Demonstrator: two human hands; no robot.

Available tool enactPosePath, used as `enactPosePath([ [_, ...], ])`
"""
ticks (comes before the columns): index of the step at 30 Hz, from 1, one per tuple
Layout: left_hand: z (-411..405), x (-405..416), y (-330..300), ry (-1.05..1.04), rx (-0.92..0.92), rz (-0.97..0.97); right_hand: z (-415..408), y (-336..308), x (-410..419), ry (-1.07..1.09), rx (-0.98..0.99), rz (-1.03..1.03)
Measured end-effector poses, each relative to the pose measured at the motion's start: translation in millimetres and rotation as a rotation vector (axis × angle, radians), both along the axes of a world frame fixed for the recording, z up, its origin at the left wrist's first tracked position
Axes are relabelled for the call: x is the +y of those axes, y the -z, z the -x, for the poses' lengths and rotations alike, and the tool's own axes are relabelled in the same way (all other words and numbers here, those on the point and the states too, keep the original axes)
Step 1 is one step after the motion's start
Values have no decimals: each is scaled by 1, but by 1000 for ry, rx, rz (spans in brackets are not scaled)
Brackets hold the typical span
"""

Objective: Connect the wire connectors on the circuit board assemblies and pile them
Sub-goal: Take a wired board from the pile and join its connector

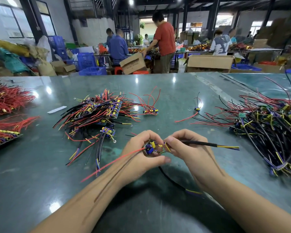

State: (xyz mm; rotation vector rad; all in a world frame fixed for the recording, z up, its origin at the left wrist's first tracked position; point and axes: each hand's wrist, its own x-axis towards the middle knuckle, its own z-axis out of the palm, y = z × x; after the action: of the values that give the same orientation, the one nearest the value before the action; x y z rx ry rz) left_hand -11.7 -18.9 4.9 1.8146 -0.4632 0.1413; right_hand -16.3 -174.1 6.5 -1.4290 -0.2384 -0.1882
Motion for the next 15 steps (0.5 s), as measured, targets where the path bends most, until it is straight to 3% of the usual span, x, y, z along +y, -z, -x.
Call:
enactPosePath([
  [5, 0, -1, 1, -99, -131, 73, 4, 2, 7, 7, -89, 107],
  [9, -1, -1, -3, -69, -23, 254, 5, 1, 6, -16, -103, 48],
  [15, -6, 4, -4, -66, 183, 451, 9, 0, 7, -4, -146, 147],
])
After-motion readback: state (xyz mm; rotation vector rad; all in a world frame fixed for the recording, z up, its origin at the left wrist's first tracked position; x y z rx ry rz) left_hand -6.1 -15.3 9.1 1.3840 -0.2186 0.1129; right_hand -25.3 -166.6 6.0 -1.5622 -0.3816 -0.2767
